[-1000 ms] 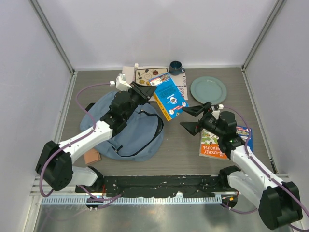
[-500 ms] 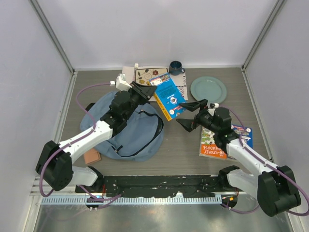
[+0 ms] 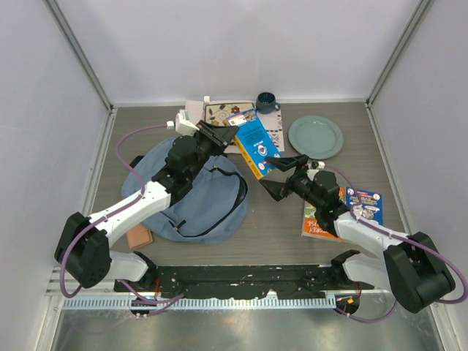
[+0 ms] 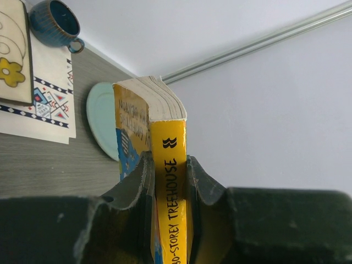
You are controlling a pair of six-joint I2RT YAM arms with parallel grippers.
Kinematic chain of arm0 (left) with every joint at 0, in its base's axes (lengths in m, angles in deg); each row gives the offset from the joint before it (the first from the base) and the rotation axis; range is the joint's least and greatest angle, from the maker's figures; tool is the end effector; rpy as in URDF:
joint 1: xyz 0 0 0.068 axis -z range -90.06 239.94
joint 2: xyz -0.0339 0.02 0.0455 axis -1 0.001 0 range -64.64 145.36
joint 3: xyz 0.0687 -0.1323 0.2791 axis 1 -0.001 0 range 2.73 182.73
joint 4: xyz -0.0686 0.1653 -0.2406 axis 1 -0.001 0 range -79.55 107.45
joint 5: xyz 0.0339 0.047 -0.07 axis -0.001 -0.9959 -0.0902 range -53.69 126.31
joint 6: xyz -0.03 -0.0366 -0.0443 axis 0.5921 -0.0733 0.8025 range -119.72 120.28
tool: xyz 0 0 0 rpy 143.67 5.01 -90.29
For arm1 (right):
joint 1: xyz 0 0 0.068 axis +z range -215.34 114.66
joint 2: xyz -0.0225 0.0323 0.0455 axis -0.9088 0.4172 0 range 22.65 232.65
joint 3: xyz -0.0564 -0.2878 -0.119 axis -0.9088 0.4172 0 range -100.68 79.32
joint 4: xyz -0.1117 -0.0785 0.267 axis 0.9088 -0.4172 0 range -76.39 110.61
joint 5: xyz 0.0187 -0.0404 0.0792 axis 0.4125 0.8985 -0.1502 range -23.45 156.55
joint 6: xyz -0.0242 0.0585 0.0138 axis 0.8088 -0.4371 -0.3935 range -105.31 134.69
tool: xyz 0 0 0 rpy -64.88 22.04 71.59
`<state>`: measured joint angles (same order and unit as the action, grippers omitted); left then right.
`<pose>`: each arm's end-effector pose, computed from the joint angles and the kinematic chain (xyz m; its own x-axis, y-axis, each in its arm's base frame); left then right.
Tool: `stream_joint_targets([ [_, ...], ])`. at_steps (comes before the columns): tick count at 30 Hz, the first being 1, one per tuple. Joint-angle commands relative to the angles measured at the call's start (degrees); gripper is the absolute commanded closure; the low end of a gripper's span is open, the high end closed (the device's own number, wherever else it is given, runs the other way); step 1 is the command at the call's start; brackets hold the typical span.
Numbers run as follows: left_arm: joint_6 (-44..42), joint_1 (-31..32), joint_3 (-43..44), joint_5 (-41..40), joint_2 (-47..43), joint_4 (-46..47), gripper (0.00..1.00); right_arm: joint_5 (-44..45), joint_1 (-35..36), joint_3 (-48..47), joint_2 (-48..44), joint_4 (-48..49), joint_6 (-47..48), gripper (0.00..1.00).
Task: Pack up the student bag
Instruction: Pick up the book from the center of the board.
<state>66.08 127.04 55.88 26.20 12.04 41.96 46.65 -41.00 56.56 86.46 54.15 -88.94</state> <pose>0.2913 -0.2092 0.3571 -0.4083 -0.8170 -0.4072 0.1985 0.3560 -0.9132 0.2288 0.1224 0.2324 -0.6474 0.7101 0.2768 0.2794 -0.1167 0.9530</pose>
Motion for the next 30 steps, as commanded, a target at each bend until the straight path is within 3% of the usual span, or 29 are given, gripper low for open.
stream_joint_targets([
  [1, 4.9, -0.1, 2.1, 1.2, -1.4, 10.8, 1.0, 12.1, 2.9, 4.1, 3.2, 18.0, -4.1, 0.08],
  [11, 8.6, -0.2, 0.3, 2.7, -0.7, 13.5, 1.0, 19.0, 5.2, 2.9, 15.5, 45.2, -8.4, 0.08],
  [16, 8.9, -0.1, -0.7, 2.5, -1.0, 13.5, 1.0, 21.9, 5.5, 3.3, 18.3, 51.1, -9.0, 0.23],
  [17, 8.9, -0.2, -1.1, 2.4, -1.2, 13.5, 1.0, 22.1, 5.5, 3.3, 18.4, 51.4, -8.8, 0.32],
  [19, 9.0, -0.3, -1.5, 2.3, -1.4, 13.2, 1.0, 22.2, 5.5, 3.3, 18.4, 51.8, -8.7, 0.4],
  [20, 9.1, -0.2, -1.9, 2.2, -1.4, 13.0, 1.0, 22.4, 5.5, 3.3, 18.5, 52.2, -8.5, 0.51],
  [22, 9.5, -0.1, -2.4, 2.1, -1.5, 12.7, 1.0, 23.2, 5.5, 3.3, 18.9, 54.4, -7.2, 0.59],
  [30, 8.9, -0.1, -3.7, 0.2, -2.1, 10.3, 1.0, 20.7, 5.5, 1.0, 20.2, 56.1, -6.8, 0.58],
])
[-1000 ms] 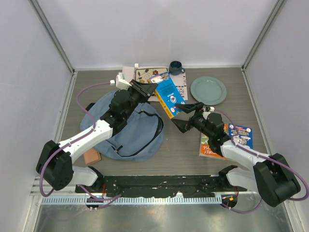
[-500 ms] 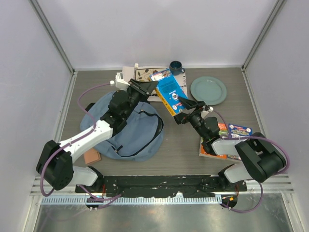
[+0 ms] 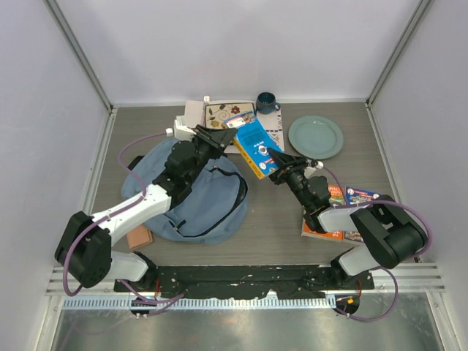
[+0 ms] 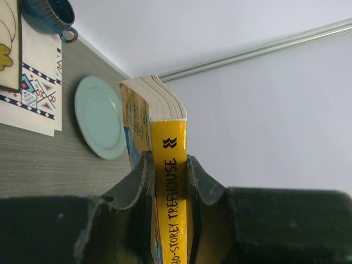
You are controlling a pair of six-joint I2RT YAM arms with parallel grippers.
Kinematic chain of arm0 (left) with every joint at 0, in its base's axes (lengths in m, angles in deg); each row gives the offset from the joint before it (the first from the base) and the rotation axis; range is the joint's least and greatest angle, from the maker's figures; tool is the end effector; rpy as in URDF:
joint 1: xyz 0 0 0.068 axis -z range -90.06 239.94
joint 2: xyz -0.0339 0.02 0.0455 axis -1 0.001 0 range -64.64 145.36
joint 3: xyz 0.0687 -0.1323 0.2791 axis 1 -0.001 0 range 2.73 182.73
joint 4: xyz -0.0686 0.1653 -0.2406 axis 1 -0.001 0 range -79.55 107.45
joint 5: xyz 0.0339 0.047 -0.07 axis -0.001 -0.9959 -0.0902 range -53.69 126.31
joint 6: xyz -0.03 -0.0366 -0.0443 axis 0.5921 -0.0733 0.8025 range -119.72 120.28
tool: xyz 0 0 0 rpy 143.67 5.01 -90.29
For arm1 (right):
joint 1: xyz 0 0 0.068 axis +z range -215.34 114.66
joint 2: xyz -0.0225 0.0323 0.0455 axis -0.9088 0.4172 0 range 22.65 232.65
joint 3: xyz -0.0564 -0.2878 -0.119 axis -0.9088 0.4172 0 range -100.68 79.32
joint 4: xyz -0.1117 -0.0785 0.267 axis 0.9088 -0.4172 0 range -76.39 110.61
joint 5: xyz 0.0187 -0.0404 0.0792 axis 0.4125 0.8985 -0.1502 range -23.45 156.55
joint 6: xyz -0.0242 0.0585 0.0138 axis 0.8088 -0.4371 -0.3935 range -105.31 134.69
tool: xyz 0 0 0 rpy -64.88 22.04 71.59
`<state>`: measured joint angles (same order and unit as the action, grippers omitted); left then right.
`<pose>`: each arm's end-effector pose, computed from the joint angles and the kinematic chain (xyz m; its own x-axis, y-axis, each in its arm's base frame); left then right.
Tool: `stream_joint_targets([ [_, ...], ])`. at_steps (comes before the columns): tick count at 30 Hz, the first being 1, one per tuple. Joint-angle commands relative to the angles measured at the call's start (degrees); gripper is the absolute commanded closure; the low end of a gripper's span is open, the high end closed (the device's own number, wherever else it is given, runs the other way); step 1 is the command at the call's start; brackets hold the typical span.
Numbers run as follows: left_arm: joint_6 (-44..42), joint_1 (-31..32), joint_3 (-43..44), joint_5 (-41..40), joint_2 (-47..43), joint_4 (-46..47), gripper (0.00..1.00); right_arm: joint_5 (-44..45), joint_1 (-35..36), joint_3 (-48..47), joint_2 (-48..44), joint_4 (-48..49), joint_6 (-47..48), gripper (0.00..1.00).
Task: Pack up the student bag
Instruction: Pick up the book from the center of the board, then place the book in the student bag.
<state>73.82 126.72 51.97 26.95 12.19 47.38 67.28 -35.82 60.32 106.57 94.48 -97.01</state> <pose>0.2888 -0.2056 0.3401 -0.4324 -0.8582 -0.2768 0.1619 0.2281 -0.9601 0.2489 0.1402 0.2067 -0.4976 0.7859 0.3670 0.0523 -0.3952 0.9171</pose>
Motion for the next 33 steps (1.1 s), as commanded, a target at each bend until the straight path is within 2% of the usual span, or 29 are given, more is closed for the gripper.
stream_joint_targets([
  [1, 1.0, 0.2, 0.0, -0.7, -2.3, 4.7, 1.0, 0.1, 0.3, -2.6, -0.1, 15.4, 1.4, 0.57],
  [4, 0.5, 0.2, -0.5, -1.2, -2.7, 4.0, 1.0, 0.2, 0.3, -1.6, -1.9, 13.0, 2.9, 0.59],
  [5, 0.3, 0.2, -0.3, -1.3, -2.7, 3.3, 1.0, 0.6, 0.3, -1.3, -2.7, 11.9, 3.6, 0.77],
  [8, -1.7, 0.2, 0.9, -0.8, -3.1, -2.2, 0.97, 1.1, 0.1, 0.1, -5.7, 7.4, 5.7, 0.99],
  [10, -6.0, 0.1, 1.3, 0.0, -4.3, -5.6, 0.79, 0.6, -1.1, 1.6, -8.6, 3.2, 7.1, 0.99],
  [11, -7.8, 0.1, 1.7, 0.0, -5.0, -8.2, 0.54, 0.0, -1.9, 2.0, -9.8, 1.4, 8.9, 0.99],
  [12, -10.1, 0.1, 2.2, 0.0, -5.7, -10.7, 0.37, -1.6, -2.6, 3.1, -11.4, -0.4, 9.8, 0.99],
  [14, -17.6, 0.1, 3.9, 0.2, -7.5, -19.6, 0.15, -3.4, -5.8, 3.5, -17.3, -8.8, 12.2, 0.99],
  [15, -20.0, 0.1, 4.6, 0.1, -7.9, -23.0, 0.09, -4.1, -7.0, 3.6, -19.6, -12.0, 15.5, 0.99],
  [17, -26.0, 0.1, 6.0, -1.2, -9.2, -33.7, 0.0, -4.3, -10.1, 2.9, -28.3, -26.4, 19.8, 0.99],
  [18, -27.6, 0.2, 6.1, -1.1, -9.8, -36.3, 0.0, -2.0, -10.6, 2.1, -31.2, -31.4, 24.6, 0.99],
  [19, -29.8, 0.2, 5.5, -0.5, -10.1, -38.9, 0.0, -1.0, -11.1, 1.5, -34.8, -41.7, 26.8, 0.99],
  [21, -36.1, 0.9, 5.7, 2.2, -10.6, -41.5, 0.01, 5.0, -11.6, -2.7, -43.4, -54.3, 31.6, 0.99],
  [22, -37.4, 1.5, 6.9, 1.8, -10.2, -46.1, 0.0, 9.2, -11.7, -4.3, -45.6, -64.4, 36.4, 0.99],
  [24, -41.5, 3.7, 8.2, 1.3, -8.5, -49.6, 0.0, 12.4, -11.9, -8.8, -50.2, -71.5, 41.5, 0.99],
  [25, -42.5, 4.7, 9.1, 0.8, -7.6, -52.1, 0.0, 15.1, -11.9, -10.5, -51.0, -78.2, 45.0, 0.99],
  [28, -45.5, 8.2, 11.6, 0.0, -3.8, -54.5, 0.01, 17.7, -11.9, -16.4, -52.1, -87.4, 49.0, 0.99],
  [33, -48.3, 12.1, 17.9, -1.0, 5.2, -59.7, 0.01, 18.9, -12.0, -21.4, -52.5, -93.4, 52.2, 0.99],
])
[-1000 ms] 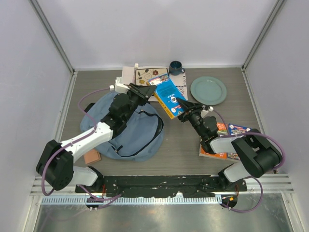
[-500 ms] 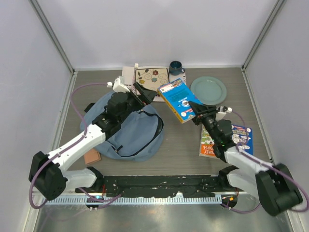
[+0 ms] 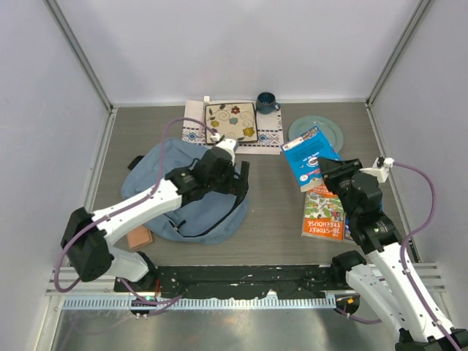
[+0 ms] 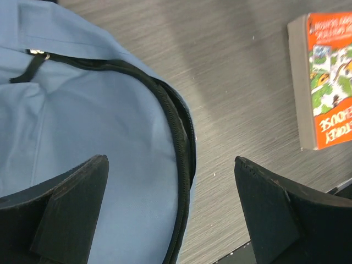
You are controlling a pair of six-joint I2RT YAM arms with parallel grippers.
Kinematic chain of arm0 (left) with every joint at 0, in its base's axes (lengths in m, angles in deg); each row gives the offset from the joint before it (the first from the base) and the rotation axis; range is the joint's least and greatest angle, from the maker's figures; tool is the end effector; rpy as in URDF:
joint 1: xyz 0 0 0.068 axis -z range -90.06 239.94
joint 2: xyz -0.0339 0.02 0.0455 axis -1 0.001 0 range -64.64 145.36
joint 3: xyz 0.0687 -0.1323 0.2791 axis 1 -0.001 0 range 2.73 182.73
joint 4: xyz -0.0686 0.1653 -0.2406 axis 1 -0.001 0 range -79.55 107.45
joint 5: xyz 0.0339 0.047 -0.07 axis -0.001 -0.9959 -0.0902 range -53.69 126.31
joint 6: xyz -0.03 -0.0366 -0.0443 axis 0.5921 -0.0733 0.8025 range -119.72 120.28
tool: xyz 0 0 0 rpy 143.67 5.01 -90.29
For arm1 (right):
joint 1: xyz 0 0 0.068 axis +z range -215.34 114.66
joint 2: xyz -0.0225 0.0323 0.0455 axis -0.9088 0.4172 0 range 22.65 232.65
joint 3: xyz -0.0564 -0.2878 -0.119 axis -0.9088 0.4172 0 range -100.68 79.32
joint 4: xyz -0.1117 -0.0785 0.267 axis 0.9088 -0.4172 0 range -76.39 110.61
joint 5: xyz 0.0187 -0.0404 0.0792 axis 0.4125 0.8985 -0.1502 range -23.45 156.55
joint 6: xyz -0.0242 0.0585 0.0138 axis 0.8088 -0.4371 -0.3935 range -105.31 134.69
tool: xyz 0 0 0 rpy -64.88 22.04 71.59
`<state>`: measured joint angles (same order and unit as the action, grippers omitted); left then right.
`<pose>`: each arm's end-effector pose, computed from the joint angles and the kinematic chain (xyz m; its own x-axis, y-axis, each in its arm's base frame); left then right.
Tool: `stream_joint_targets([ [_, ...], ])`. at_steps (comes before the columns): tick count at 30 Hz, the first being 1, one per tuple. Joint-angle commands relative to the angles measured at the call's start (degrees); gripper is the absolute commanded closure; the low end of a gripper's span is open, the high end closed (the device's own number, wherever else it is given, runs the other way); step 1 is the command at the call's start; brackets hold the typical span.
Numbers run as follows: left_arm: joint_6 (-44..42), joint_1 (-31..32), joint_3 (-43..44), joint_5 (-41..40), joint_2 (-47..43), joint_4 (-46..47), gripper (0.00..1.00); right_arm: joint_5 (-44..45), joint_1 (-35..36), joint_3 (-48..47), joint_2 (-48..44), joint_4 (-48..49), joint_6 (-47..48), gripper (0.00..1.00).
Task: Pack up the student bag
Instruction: Place the book in the student bag.
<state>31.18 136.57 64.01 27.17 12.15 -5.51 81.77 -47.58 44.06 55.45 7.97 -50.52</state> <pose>0.2378 -0.2400 0.3185 -0.6912 -0.0065 -0.7226 0.3232 0.8916 -0.3172 0.1601 0.0374 0.3313 -0.1143 0.8832 -0.4549 0.1326 0.4674 0.8741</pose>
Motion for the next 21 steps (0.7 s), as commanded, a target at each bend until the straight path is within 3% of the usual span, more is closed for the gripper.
stream_joint_targets([
  [1, -6.2, 2.5, 7.7, -1.2, 6.4, -7.6, 0.02, 4.4, -0.2, -5.4, -1.6, -7.0, 5.9, 0.99],
  [21, -4.2, 3.9, 10.6, -3.6, 13.8, -11.8, 0.28, -0.2, -0.2, -6.7, 1.6, -7.8, 7.0, 0.99],
])
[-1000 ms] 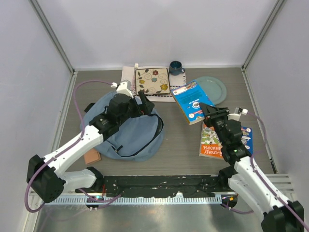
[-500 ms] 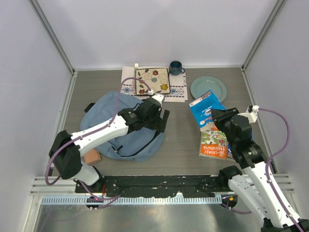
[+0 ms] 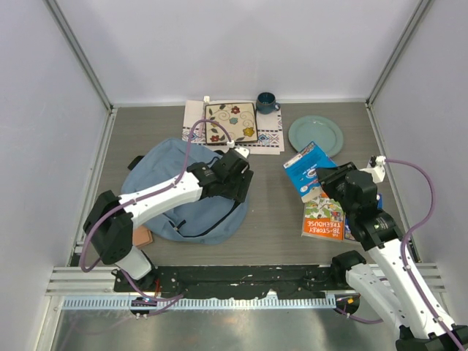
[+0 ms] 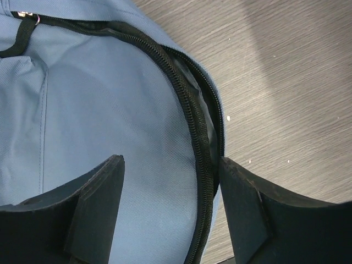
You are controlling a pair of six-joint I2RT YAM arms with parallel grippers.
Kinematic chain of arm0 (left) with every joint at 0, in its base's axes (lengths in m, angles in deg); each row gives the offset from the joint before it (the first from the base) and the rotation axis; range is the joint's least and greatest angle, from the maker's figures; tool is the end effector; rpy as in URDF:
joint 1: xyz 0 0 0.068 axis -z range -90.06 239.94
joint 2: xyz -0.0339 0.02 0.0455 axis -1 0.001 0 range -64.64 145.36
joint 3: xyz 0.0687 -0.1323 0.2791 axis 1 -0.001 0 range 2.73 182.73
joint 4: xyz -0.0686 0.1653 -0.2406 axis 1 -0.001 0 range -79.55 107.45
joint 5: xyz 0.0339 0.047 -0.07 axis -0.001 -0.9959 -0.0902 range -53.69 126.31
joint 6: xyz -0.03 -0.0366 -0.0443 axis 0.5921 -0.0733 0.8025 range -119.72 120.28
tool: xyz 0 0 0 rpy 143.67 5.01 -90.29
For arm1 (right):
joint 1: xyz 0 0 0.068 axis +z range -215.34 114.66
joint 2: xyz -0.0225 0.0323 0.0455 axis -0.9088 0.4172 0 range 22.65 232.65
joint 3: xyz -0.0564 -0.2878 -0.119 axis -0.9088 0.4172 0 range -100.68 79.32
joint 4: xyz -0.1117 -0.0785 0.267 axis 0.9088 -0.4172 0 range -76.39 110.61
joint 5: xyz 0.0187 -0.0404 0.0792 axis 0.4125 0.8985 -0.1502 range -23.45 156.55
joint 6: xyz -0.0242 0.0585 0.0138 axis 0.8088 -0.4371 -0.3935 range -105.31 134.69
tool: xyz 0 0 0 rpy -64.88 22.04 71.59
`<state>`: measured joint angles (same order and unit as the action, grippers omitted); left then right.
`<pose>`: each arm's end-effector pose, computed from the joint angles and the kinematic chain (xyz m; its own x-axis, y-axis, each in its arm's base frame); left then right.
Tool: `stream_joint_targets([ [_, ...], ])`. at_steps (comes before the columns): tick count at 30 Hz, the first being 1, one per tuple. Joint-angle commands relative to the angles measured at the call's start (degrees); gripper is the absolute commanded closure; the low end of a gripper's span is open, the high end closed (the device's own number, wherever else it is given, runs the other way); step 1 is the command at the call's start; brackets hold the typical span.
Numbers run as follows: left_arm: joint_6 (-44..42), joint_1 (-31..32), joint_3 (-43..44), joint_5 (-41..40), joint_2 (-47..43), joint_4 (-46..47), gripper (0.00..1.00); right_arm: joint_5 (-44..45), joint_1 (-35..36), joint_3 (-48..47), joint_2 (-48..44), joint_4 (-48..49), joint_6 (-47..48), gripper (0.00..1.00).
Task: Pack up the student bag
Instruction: Place the book in the student bag.
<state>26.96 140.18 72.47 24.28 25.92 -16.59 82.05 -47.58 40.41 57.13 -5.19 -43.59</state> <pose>0.2527 -0.2873 0.2759 -0.7704 0.2395 -0.5908 0.3684 0.9236 -0.1061 0.1562 0.0359 0.3255 -0.2309 0.7867 -0.5725 0.2652 0.6170 0.7409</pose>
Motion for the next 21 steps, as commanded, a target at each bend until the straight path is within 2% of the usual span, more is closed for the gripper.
stream_joint_targets([
  [1, 0.0, 0.2, 2.2, -0.9, 0.1, -0.8, 0.3, -0.6, -0.2, -3.0, 0.0, 5.3, -0.1, 0.99],
  [3, -0.1, 0.2, 2.3, -1.2, 0.6, -1.3, 0.33, -0.8, -0.2, -2.9, 0.1, 5.5, -0.1, 0.99],
  [4, -0.1, 0.2, 2.4, -1.4, 0.8, -1.4, 0.4, -0.9, -0.2, -2.7, 0.2, 5.5, -0.1, 0.99],
  [6, -0.1, 0.3, 2.4, -1.4, 0.8, -1.6, 0.47, -1.2, -0.2, -2.8, 0.3, 5.5, -0.2, 0.99],
  [7, 0.0, 0.2, 2.4, -1.4, 0.7, -1.6, 0.54, -1.2, -0.2, -2.8, 0.3, 5.5, -0.2, 0.99],
  [13, 0.0, 0.2, 2.2, -2.1, -0.3, -1.1, 0.78, -1.7, -0.1, -2.7, 0.7, 5.4, -0.1, 0.99],
  [21, -0.2, 0.2, 2.9, -8.1, -3.0, -2.4, 0.86, -7.3, -0.2, -3.7, 2.2, 6.6, 3.2, 0.99],
])
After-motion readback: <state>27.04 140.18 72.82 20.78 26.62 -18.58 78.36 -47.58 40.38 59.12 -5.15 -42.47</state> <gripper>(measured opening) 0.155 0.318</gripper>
